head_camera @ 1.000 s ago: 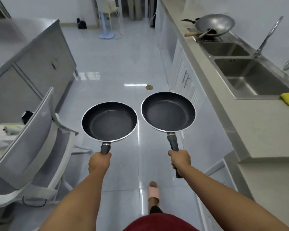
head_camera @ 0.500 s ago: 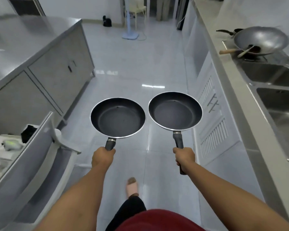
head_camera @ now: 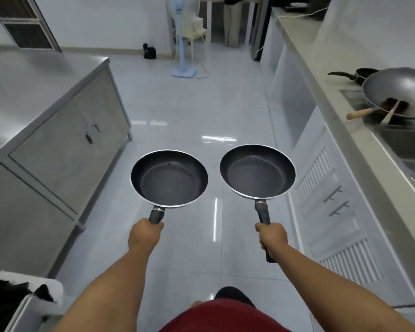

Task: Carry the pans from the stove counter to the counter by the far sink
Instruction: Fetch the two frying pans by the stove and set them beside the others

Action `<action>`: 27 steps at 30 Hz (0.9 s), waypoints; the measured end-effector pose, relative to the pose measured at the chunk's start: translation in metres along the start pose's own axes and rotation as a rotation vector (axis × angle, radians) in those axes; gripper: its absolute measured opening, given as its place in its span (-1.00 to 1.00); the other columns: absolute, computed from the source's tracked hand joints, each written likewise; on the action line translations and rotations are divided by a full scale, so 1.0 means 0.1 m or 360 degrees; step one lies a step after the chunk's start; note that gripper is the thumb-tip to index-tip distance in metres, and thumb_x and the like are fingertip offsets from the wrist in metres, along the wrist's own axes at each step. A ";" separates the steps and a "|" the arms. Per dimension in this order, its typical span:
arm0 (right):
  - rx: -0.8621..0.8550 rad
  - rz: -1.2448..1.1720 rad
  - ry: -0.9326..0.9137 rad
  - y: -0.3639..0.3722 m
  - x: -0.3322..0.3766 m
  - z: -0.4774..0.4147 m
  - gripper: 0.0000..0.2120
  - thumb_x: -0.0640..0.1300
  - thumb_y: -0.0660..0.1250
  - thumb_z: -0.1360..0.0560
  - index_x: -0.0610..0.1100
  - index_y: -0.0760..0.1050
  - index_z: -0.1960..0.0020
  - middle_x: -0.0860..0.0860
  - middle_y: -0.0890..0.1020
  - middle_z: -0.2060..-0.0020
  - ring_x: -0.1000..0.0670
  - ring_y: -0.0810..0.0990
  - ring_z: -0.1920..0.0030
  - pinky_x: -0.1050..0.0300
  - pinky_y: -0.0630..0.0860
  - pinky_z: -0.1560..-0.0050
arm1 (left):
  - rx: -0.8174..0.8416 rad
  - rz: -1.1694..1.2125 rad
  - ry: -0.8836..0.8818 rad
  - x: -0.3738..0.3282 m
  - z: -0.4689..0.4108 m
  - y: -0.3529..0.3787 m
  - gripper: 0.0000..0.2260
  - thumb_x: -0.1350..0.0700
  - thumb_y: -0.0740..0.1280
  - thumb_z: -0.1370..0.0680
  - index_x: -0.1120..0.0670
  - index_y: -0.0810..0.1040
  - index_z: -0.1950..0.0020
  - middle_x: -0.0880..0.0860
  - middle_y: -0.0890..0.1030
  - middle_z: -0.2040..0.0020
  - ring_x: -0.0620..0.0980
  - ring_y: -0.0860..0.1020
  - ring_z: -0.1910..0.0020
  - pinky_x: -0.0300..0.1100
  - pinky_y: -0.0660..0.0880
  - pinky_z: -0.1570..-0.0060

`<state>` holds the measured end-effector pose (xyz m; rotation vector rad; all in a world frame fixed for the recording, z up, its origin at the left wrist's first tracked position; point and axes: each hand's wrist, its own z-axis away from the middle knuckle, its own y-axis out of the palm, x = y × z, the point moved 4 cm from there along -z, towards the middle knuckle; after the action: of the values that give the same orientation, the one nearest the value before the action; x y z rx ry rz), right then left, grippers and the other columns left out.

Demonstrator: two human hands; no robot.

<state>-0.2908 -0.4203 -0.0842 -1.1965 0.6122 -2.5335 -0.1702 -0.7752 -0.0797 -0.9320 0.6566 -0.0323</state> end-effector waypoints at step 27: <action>0.0012 -0.0008 -0.0030 0.12 3.63 -3.90 -0.91 -0.21 0.34 -0.39 -0.23 0.48 0.25 -0.11 0.51 0.49 -0.06 0.42 0.57 0.19 0.37 0.51 | 0.0058 0.0095 0.0028 -4.25 -3.33 0.94 -0.73 -0.04 0.36 -0.52 0.19 0.58 0.07 0.15 0.60 0.23 0.14 0.56 0.27 -0.14 0.42 0.31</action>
<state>-0.8201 -0.4807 -0.0703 -1.2193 0.5953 -2.5233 -0.7149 -0.8346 -0.0730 -0.8773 0.6979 0.0007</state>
